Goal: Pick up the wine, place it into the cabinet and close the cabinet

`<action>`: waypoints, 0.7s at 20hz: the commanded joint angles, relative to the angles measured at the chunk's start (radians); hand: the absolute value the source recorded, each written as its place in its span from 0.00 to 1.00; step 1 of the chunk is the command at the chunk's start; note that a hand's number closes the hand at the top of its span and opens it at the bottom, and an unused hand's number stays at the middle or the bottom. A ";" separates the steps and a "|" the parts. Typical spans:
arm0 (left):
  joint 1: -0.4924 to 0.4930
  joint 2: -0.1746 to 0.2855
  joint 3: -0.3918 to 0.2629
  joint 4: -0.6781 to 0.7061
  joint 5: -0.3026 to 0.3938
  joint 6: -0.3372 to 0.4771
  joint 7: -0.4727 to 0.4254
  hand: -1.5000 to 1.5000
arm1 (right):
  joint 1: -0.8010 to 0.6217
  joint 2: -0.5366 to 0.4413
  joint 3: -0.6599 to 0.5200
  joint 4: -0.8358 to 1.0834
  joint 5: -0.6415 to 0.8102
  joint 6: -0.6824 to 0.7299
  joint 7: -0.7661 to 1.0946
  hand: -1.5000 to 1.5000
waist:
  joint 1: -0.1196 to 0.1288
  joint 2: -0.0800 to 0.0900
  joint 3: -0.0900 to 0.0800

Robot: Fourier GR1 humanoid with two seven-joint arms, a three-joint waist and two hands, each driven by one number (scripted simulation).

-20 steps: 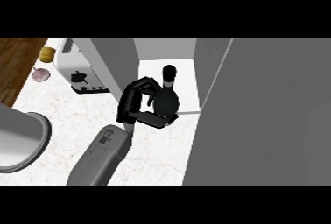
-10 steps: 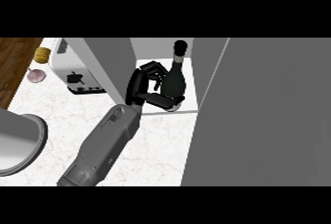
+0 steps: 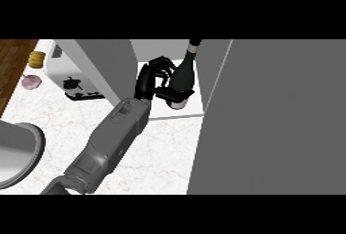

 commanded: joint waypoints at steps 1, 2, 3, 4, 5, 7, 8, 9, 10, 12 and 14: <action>-0.033 0.000 0.021 0.070 0.054 0.002 -0.018 1.00 | 0.042 -0.024 0.002 -0.163 -0.070 0.028 0.048 0.00 | -0.009 0.004 0.000; -0.031 0.000 0.041 0.097 0.058 0.001 -0.066 1.00 | 0.034 -0.021 -0.005 -0.143 -0.041 0.022 0.039 0.00 | -0.009 0.007 -0.001; -0.069 0.000 0.054 0.112 0.066 -0.012 -0.040 1.00 | 0.018 0.007 0.002 -0.097 -0.062 0.022 0.034 0.00 | 0.001 0.008 -0.001; -0.068 0.000 0.057 0.127 0.066 -0.001 -0.028 1.00 | 0.082 -0.035 0.004 -0.178 -0.050 0.020 0.041 0.00 | -0.021 0.004 0.000; -0.063 0.000 0.057 0.138 0.073 0.004 -0.052 1.00 | 0.067 -0.008 0.018 -0.136 -0.058 0.024 0.014 0.00 | -0.013 0.006 0.000; -0.080 0.000 0.066 0.164 0.077 0.031 -0.052 1.00 | 0.102 -0.019 0.032 -0.141 -0.070 0.038 -0.020 0.00 | -0.033 0.008 0.001; -0.117 0.000 0.077 0.184 0.071 -0.006 -0.032 1.00 | 0.058 -0.015 -0.010 -0.142 -0.081 0.039 0.008 0.00 | -0.013 0.012 0.000; -0.127 0.005 0.079 0.204 0.061 0.002 -0.047 1.00 | 0.080 -0.010 -0.002 -0.112 -0.072 0.038 -0.028 0.00 | -0.017 0.012 0.001; -0.135 0.000 0.091 0.211 0.068 0.028 -0.046 1.00 | 0.086 -0.033 0.011 -0.156 -0.066 0.049 0.004 0.00 | -0.026 0.012 -0.001; -0.128 0.016 0.103 0.227 0.071 0.017 -0.082 1.00 | 0.063 -0.007 0.012 -0.142 -0.064 0.040 -0.011 0.00 | -0.025 0.018 -0.001; -0.153 0.024 0.111 0.243 0.071 0.031 -0.081 1.00 | 0.105 -0.029 0.034 -0.143 -0.050 0.049 -0.027 0.00 | -0.031 0.012 -0.001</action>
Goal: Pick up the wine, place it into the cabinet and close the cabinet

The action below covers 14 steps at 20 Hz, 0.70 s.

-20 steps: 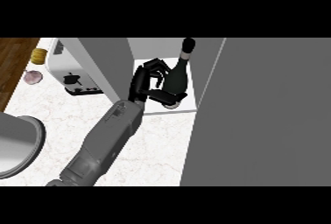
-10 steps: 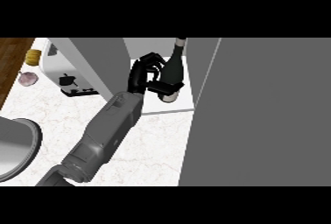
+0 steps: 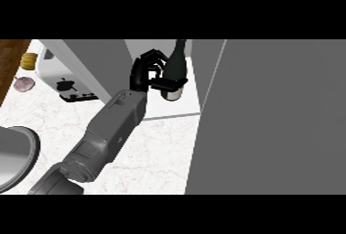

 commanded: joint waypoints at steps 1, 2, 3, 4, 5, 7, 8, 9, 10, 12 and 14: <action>-0.015 0.005 0.003 0.049 -0.017 0.021 -0.039 1.00 | 0.075 -0.025 0.013 -0.158 -0.053 0.010 0.020 0.00 | -0.007 -0.002 0.001; -0.058 0.018 0.007 0.059 -0.017 0.038 -0.006 1.00 | 0.059 -0.037 0.008 -0.162 -0.053 0.023 0.038 0.00 | -0.008 0.001 0.000; -0.033 0.023 0.004 0.066 -0.024 0.027 -0.045 1.00 | 0.058 -0.013 0.036 -0.140 -0.045 0.018 0.010 0.00 | -0.015 0.005 0.000; -0.047 0.018 0.010 0.074 -0.023 0.065 -0.048 0.00 | 0.063 -0.034 0.004 -0.141 -0.053 0.027 0.008 0.00 | -0.017 0.006 0.001; -0.055 0.035 -0.006 0.085 -0.040 0.038 -0.046 0.00 | 0.039 -0.009 0.027 -0.114 -0.045 0.024 0.004 0.00 | -0.018 0.012 -0.001; -0.080 0.049 -0.001 0.091 -0.042 0.076 -0.050 0.00 | 0.053 -0.020 0.021 -0.130 -0.057 0.031 0.002 0.00 | -0.023 0.010 0.000; -0.077 0.049 -0.014 0.102 -0.058 0.079 -0.062 0.00 | 0.037 -0.005 0.016 -0.114 -0.053 0.030 -0.014 0.00 | -0.009 0.009 0.000; -0.047 0.057 -0.013 0.113 -0.060 0.072 -0.086 0.00 | 0.071 -0.024 0.022 -0.118 -0.043 0.030 -0.016 0.00 | -0.015 0.007 0.000; -0.095 0.083 -0.005 0.113 -0.054 0.082 -0.054 0.00 | 0.065 -0.026 0.033 -0.116 -0.051 0.044 -0.023 0.00 | -0.031 0.012 0.000; -0.073 0.032 -0.008 0.127 -0.062 0.121 -0.086 0.00 | 0.045 -0.006 0.024 -0.084 -0.055 0.037 -0.013 0.00 | -0.007 0.012 -0.001; -0.080 0.077 -0.003 0.143 -0.061 0.117 -0.073 0.00 | 0.046 -0.010 0.023 -0.098 -0.047 0.042 -0.031 0.00 | -0.023 0.016 -0.001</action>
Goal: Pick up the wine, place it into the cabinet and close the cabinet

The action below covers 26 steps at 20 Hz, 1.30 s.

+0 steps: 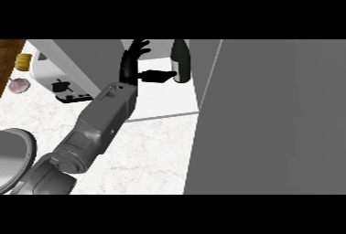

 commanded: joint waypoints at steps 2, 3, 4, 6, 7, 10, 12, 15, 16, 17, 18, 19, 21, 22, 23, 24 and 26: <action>-0.025 0.011 0.001 0.030 -0.011 0.041 -0.002 0.00 | 0.037 -0.021 0.029 -0.120 -0.027 0.014 0.036 0.00 | -0.012 0.001 -0.001; -0.039 -0.019 0.017 0.020 0.005 0.061 0.000 0.00 | 0.034 -0.022 0.003 -0.133 -0.048 0.016 0.031 0.00 | -0.003 -0.002 0.000; -0.013 0.026 0.021 0.017 0.008 -0.014 -0.021 0.00 | 0.037 -0.013 0.020 -0.117 -0.034 0.011 0.022 0.00 | -0.011 0.004 -0.001; -0.017 0.017 0.030 -0.001 0.016 -0.065 -0.036 0.00 | 0.057 -0.014 0.025 -0.122 -0.036 0.009 0.015 0.00 | -0.001 -0.004 -0.001; -0.017 0.007 0.029 -0.015 0.015 -0.108 -0.059 0.00 | 0.029 0.000 0.006 -0.094 -0.048 0.014 -0.005 0.00 | 0.001 0.003 -0.001; -0.052 0.006 0.072 -0.025 0.055 -0.117 -0.047 0.00 | 0.050 -0.016 0.020 -0.112 -0.037 0.021 0.004 0.00 | -0.007 -0.001 -0.002; -0.029 0.023 0.090 -0.045 0.070 -0.191 -0.093 1.00 | 0.050 -0.027 -0.022 -0.125 -0.049 0.015 0.018 0.00 | 0.013 -0.002 -0.002; -0.053 0.004 0.106 -0.061 0.085 -0.261 -0.089 1.00 | 0.082 -0.050 -0.006 -0.162 -0.058 0.032 0.013 0.00 | 0.011 -0.012 -0.001; -0.061 -0.005 0.112 -0.057 0.090 -0.262 -0.093 1.00 | 0.096 -0.027 0.023 -0.120 -0.022 0.011 -0.009 0.00 | 0.002 -0.011 -0.001; -0.031 -0.031 0.117 -0.061 0.094 -0.269 -0.129 1.00 | 0.105 -0.036 0.018 -0.159 -0.038 0.011 0.009 0.00 | 0.017 -0.015 -0.001; -0.055 -0.016 0.117 -0.062 0.093 -0.307 -0.107 1.00 | 0.082 -0.033 -0.006 -0.146 -0.046 0.015 0.007 0.00 | 0.026 -0.013 0.000; -0.038 -0.052 0.109 -0.070 0.087 -0.314 -0.128 1.00 | 0.102 -0.066 -0.023 -0.205 -0.046 0.014 0.044 0.00 | 0.036 -0.022 -0.001; -0.062 -0.040 0.112 -0.067 0.087 -0.344 -0.091 0.00 | 0.132 -0.072 -0.012 -0.201 -0.038 0.013 0.022 0.00 | 0.044 -0.027 0.001; -0.087 -0.063 0.118 -0.058 0.089 -0.324 -0.088 0.00 | 0.059 -0.050 -0.051 -0.154 -0.064 0.019 0.048 0.00 | 0.050 -0.016 0.000; -0.101 -0.033 0.119 -0.069 0.090 -0.350 -0.053 0.00 | 0.092 -0.044 -0.017 -0.181 -0.037 -0.006 0.073 0.00 | 0.063 -0.027 0.000; -0.049 -0.040 0.111 -0.073 0.084 -0.383 -0.074 0.00 | 0.111 -0.055 -0.032 -0.220 -0.032 -0.016 0.081 0.00 | 0.075 -0.034 0.000; -0.058 -0.048 0.116 -0.070 0.085 -0.367 -0.059 0.00 | 0.121 -0.064 -0.026 -0.236 -0.034 -0.016 0.086 0.00 | 0.074 -0.035 0.000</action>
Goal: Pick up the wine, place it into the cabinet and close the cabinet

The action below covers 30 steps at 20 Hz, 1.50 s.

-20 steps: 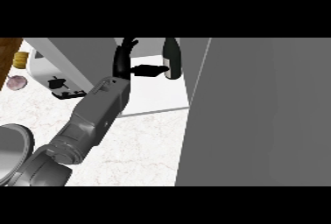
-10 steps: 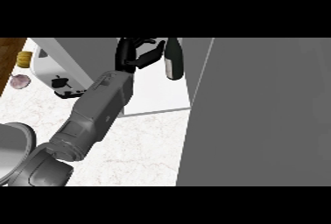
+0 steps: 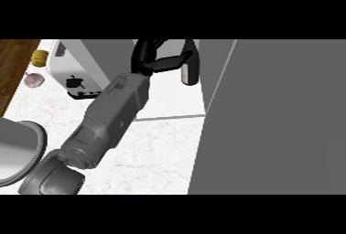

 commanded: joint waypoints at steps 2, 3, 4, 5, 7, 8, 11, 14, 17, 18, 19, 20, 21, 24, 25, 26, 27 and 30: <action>-0.003 -0.024 0.006 -0.018 0.014 -0.010 0.027 0.00 | 0.076 -0.034 0.026 -0.211 -0.004 -0.013 0.077 0.00 | 0.014 -0.010 0.001; 0.015 -0.019 0.015 -0.029 0.011 -0.036 0.000 0.00 | 0.091 -0.055 -0.037 -0.224 -0.063 -0.005 0.079 0.00 | 0.024 -0.009 0.002; 0.022 -0.016 0.007 -0.048 0.005 -0.049 0.028 0.00 | 0.096 -0.044 -0.011 -0.202 -0.021 -0.012 0.056 0.00 | 0.040 -0.017 0.002; 0.020 -0.024 -0.004 -0.058 0.002 -0.022 0.012 0.00 | 0.133 -0.065 -0.033 -0.213 -0.053 -0.001 0.037 0.00 | 0.030 -0.017 0.002; 0.027 -0.011 -0.002 -0.064 0.003 -0.051 0.051 0.00 | 0.140 -0.054 0.029 -0.208 0.021 -0.023 0.037 0.00 | 0.036 -0.017 0.001; 0.036 -0.024 0.000 -0.072 0.010 -0.040 0.019 0.00 | 0.093 -0.054 -0.027 -0.232 -0.017 -0.031 0.092 0.00 | 0.038 -0.012 0.001; 0.067 -0.025 -0.049 -0.142 0.054 -0.060 0.065 0.00 | 0.071 -0.043 -0.009 -0.217 0.003 -0.045 0.107 0.00 | 0.039 -0.020 0.000; 0.137 -0.025 -0.074 -0.195 0.081 -0.125 0.070 0.00 | 0.114 -0.083 -0.029 -0.227 -0.029 -0.020 0.070 0.00 | 0.040 -0.025 0.001; 0.216 -0.025 -0.118 -0.275 0.104 -0.145 0.082 0.00 | 0.098 -0.058 -0.033 -0.203 -0.048 -0.031 0.068 0.00 | 0.057 -0.029 0.001; 0.241 -0.025 -0.152 -0.310 0.141 -0.109 0.076 0.00 | 0.115 -0.065 -0.002 -0.205 -0.015 -0.035 0.070 0.00 | 0.039 -0.032 0.001; 0.233 -0.025 -0.143 -0.347 0.130 -0.116 0.111 0.00 | 0.114 -0.078 -0.071 -0.225 -0.053 -0.043 0.093 0.00 | 0.064 -0.033 0.001; 0.290 -0.025 -0.195 -0.393 0.146 -0.116 0.109 0.00 | 0.109 -0.042 0.009 -0.155 0.018 -0.050 0.046 0.00 | 0.058 -0.031 0.001; 0.336 -0.025 -0.222 -0.414 0.161 -0.111 0.089 0.00 | 0.100 -0.061 -0.031 -0.195 -0.027 -0.041 0.069 0.00 | 0.056 -0.030 0.001; 0.413 -0.025 -0.239 -0.535 0.169 -0.109 0.147 0.00 | 0.093 -0.060 -0.042 -0.184 -0.023 -0.060 0.091 0.00 | 0.088 -0.035 0.001; 0.452 -0.025 -0.253 -0.541 0.174 -0.091 0.121 0.00 | 0.130 -0.064 0.010 -0.218 0.009 -0.057 0.053 0.00 | 0.067 -0.035 0.001; 0.473 -0.025 -0.251 -0.574 0.150 -0.101 0.120 0.00 | 0.102 -0.081 -0.058 -0.228 -0.037 -0.048 0.083 0.00 | 0.081 -0.029 0.001; 0.501 -0.025 -0.270 -0.634 0.147 -0.057 0.159 0.00 | 0.132 -0.070 -0.020 -0.204 0.007 -0.071 0.071 0.00 | 0.082 -0.034 0.001; 0.608 0.001 -0.303 -0.743 0.123 -0.079 0.174 0.00 | 0.116 -0.070 -0.033 -0.218 -0.004 -0.079 0.093 0.00 | 0.089 -0.032 0.001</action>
